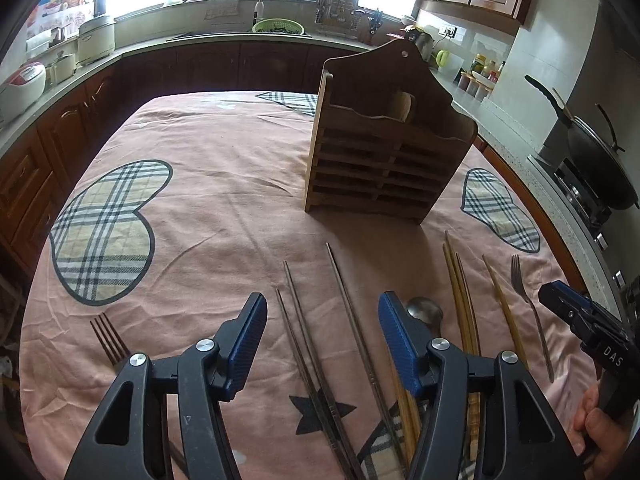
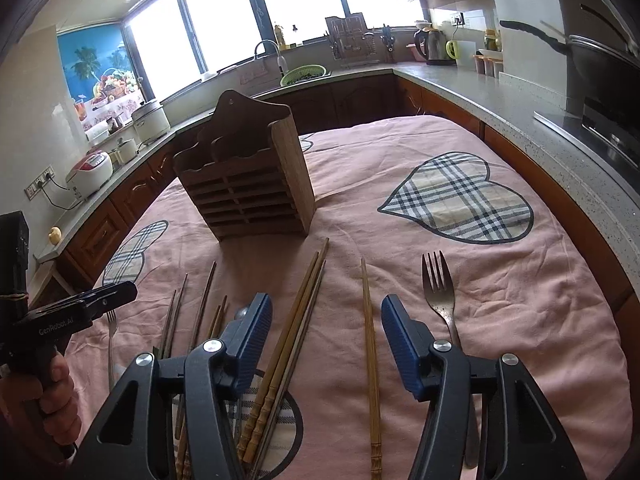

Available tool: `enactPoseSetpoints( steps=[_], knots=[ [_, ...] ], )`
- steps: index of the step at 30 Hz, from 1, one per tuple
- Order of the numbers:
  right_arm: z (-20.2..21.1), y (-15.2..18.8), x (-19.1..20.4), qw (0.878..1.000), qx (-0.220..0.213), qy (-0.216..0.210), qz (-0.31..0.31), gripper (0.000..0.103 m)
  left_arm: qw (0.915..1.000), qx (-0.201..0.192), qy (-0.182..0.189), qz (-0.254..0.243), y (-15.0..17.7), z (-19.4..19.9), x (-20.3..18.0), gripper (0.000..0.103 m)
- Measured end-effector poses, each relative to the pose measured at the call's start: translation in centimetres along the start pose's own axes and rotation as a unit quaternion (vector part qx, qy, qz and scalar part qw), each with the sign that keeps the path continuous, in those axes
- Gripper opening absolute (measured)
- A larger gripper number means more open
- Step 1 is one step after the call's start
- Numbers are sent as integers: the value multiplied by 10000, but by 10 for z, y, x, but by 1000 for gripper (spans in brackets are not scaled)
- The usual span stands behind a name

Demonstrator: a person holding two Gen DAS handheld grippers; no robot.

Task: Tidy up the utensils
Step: 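Close the left tool on a metal chopstick while the right tool grasps a wooden chopstick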

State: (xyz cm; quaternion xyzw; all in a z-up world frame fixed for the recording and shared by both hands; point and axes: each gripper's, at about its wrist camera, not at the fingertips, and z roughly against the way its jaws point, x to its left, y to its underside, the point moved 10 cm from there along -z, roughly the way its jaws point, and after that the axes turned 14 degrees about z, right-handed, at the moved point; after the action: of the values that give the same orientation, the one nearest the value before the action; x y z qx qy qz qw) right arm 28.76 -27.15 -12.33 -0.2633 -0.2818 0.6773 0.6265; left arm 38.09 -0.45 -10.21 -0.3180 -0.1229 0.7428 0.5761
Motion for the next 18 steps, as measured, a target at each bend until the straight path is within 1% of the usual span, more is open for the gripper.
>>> enactPoseSetpoints(
  steps=[3,5,7,10,12,15,16,17,18],
  knots=[
    [-17,-1,-7,9998,174,-42,-24,58,9998,212,-63,-15,-11,-28,-5,52],
    [-29,-2,-12,9995,307,-70,-28,55,9993,360,-104,-13,-17,-48,-8,51],
    [-41,-2,-17,9991,422,-68,-28,54,9989,446,-158,-31,-21,-66,-13,50],
    [-56,-2,-24,9982,592,-90,-24,51,9978,579,-297,-158,-27,-90,-17,42],
    [-66,-1,-25,9974,706,-115,-13,51,9966,743,-333,-154,-27,-108,-19,34],
    [-81,1,-26,9960,876,-128,80,48,9948,889,-420,-255,-22,-127,-21,32],
    [-86,2,-27,9955,933,-128,106,47,9948,852,-456,-320,-23,-130,-21,32],
    [-91,4,-27,9949,996,-128,125,44,9945,833,-494,-400,-23,-133,-23,29],
    [-97,6,-28,9940,1075,-123,141,42,9942,820,-527,-462,-23,-135,-25,24]
  ],
)
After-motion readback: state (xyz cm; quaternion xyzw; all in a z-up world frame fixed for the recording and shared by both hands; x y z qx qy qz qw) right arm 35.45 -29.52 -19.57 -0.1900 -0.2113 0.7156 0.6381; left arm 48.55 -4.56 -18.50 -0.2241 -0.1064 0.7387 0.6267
